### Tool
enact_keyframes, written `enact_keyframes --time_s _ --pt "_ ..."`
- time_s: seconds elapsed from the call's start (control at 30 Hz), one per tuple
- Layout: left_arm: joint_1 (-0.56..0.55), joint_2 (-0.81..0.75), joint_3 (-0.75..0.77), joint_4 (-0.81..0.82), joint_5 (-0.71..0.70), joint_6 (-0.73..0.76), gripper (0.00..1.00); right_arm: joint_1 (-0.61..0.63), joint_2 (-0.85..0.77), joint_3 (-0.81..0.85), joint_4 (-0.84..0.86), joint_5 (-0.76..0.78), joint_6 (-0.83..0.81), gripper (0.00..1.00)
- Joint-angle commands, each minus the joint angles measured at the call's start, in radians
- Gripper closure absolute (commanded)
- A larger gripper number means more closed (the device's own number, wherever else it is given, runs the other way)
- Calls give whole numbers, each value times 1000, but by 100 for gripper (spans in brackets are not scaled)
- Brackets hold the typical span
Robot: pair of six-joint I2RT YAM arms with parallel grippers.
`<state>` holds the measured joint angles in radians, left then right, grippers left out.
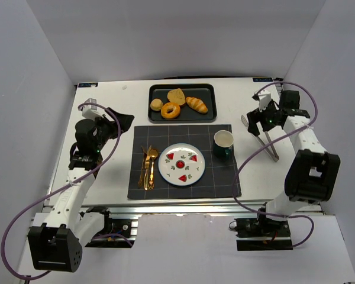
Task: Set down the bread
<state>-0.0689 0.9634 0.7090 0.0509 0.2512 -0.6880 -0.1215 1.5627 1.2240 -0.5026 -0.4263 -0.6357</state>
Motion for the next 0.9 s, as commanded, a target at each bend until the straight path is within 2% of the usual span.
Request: enact_keyframes --time_s 0.0,0.17,0.33,0.43,0.6,0.7,0.87 --pt "3 -52 -34 -8 10 8 20 -18 45 -3 36 181 5 11" --pt "3 -48 -43 -20 16 18 20 -21 123 -26 69 227 -88 11" --pt "3 -41 -31 -45 7 42 20 -67 232 67 -43 160 -220 11" --pt "3 -40 -40 -40 3 38 20 -90 298 114 -99 146 -236 11" --pt "3 -45 -57 -20 5 21 20 -95 318 60 -28 173 -216 11" --pt "3 -31 -49 -25 11 30 20 -95 344 46 -43 167 -193 13" --pt "1 -3 -25 -42 19 48 20 -95 356 -4 -44 179 -190 24"
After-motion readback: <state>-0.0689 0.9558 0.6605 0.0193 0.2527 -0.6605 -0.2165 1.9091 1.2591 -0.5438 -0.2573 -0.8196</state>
